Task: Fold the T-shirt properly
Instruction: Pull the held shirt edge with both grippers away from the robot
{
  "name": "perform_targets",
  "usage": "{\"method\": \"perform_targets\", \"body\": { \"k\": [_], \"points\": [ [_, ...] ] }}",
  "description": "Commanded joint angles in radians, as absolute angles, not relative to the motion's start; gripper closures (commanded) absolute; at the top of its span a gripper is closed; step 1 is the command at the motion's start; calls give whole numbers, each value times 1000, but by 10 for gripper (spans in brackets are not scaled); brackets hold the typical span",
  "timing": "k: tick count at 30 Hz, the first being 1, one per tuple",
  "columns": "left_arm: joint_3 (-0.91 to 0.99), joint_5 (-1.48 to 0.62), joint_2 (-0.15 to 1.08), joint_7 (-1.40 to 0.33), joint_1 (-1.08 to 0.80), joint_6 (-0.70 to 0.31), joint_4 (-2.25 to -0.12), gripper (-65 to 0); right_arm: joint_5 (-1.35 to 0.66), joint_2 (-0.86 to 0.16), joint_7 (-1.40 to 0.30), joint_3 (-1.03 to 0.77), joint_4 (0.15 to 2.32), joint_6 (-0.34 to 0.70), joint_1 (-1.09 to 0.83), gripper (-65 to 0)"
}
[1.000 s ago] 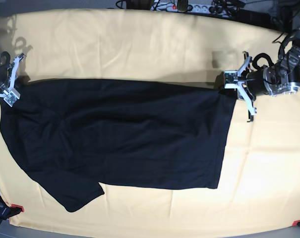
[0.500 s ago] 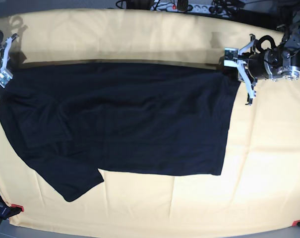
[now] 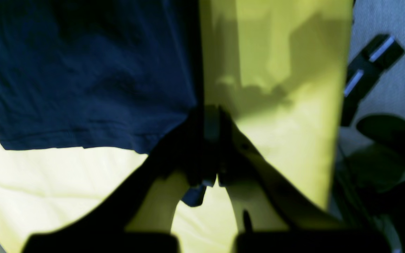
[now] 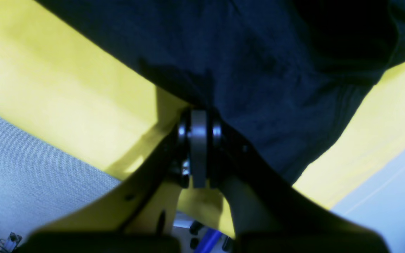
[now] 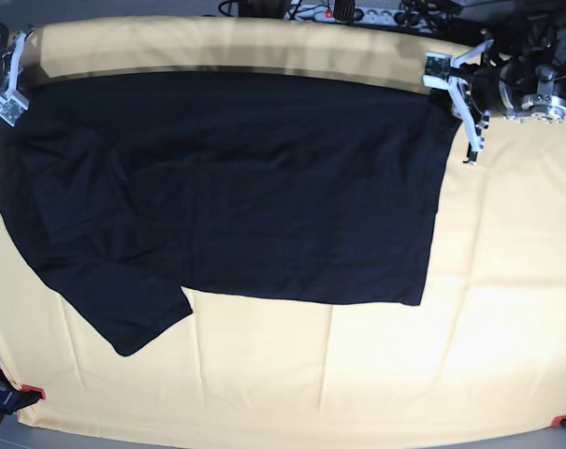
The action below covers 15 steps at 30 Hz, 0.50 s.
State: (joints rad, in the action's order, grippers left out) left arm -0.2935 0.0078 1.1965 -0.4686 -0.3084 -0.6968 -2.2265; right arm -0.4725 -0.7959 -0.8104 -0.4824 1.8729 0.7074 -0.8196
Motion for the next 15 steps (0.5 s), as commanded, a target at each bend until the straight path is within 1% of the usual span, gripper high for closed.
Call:
{"method": "perform_targets", "body": {
  "k": [1,4,8,15],
  "points": [
    [-282,17,1219,-481,-311,-698,-2245,0,-457,-815,-839,-500,1889,698,-822,0],
    [-282,17,1220,-515,-336,-698,-2267,0,-458,-815,-877,-500,1916,698,-823,0],
    [-282,17,1222,-606,-364,-698,-2286,0,-457,-815,-915,-500,1932,698,-823,0],
    [-282,16,1259,-610,-403,-698,-2294,0,-532,-815,-1001,-500,1932,698,-823,0]
  ]
}}
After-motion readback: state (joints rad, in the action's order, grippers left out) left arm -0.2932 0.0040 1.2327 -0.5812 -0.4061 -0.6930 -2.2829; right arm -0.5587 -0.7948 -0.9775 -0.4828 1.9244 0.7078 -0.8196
